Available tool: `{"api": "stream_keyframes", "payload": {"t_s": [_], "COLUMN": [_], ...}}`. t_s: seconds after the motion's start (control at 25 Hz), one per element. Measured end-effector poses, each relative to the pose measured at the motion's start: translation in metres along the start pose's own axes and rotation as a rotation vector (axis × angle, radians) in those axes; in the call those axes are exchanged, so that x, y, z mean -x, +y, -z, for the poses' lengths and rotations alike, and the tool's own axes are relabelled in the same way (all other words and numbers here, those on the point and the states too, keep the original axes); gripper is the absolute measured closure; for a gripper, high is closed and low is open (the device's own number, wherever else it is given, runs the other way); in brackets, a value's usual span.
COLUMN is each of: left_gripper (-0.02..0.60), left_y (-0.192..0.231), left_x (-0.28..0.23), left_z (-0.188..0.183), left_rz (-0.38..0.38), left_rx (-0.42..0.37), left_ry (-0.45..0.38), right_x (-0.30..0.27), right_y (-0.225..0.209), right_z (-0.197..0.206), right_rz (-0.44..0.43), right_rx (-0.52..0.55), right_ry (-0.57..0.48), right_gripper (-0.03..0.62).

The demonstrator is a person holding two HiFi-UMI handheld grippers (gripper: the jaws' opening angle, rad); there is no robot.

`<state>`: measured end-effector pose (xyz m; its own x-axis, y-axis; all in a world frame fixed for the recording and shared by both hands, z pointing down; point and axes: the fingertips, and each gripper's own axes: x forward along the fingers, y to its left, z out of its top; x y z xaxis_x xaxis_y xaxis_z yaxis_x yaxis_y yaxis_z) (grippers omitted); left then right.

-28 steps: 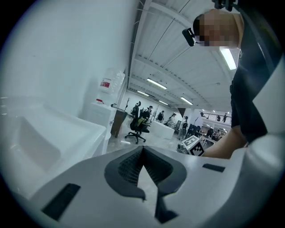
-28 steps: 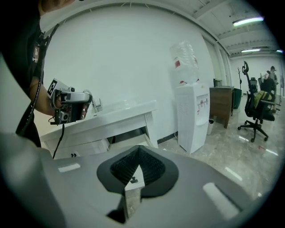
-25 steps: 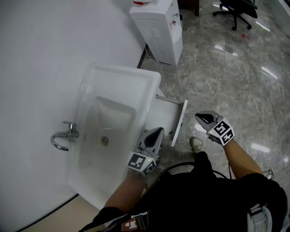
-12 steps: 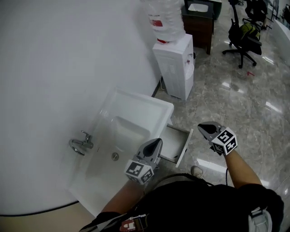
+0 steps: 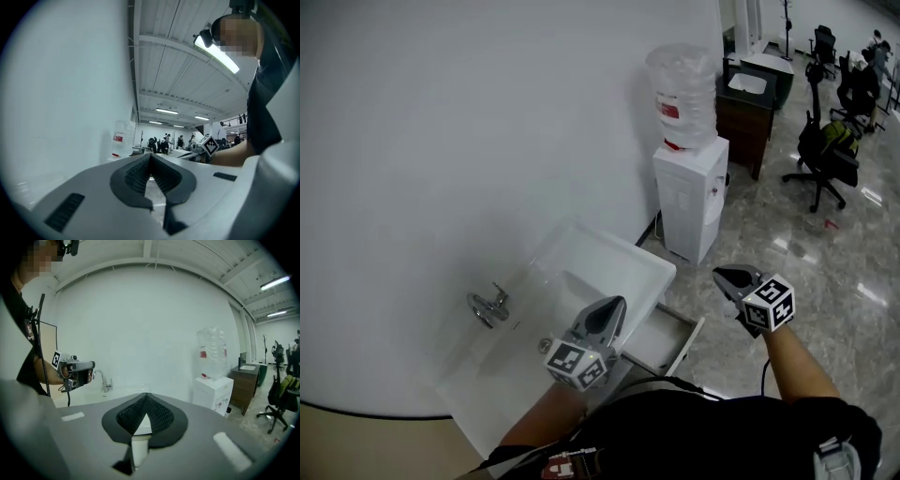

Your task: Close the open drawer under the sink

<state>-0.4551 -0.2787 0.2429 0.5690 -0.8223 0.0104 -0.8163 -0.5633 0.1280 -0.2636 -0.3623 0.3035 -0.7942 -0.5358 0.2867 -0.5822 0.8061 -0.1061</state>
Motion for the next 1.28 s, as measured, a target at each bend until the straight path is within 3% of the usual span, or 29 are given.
{"api": "stream_keyframes", "payload": {"t_s": [0.32, 0.6, 0.92, 1.28], "left_gripper": [0.581, 0.581, 0.581, 0.581], "left_y": [0.012, 0.003, 0.021, 0.058], "left_x": [0.014, 0.073, 0.177, 0.318], "left_z": [-0.065, -0.079, -0.085, -0.101], "left_rz": [-0.167, -0.388, -0.584, -0.668], "left_rx": [-0.019, 0.014, 0.015, -0.001], "left_ry": [-0.092, -0.141, -0.155, -0.184], "right_x": [-0.014, -0.039, -0.088, -0.143], "right_y": [-0.009, 0.022, 0.1, 0.22], "right_z": [-0.079, -0.13, -0.146, -0.159], "right_rz": [-0.084, -0.233, -0.366, -0.42], "right_rx": [0.044, 0.115, 0.154, 0.178], "right_ry": [-0.037, -0.062, -0.065, -0.073], "right_gripper": [0.592, 0.592, 0.592, 0.592]}}
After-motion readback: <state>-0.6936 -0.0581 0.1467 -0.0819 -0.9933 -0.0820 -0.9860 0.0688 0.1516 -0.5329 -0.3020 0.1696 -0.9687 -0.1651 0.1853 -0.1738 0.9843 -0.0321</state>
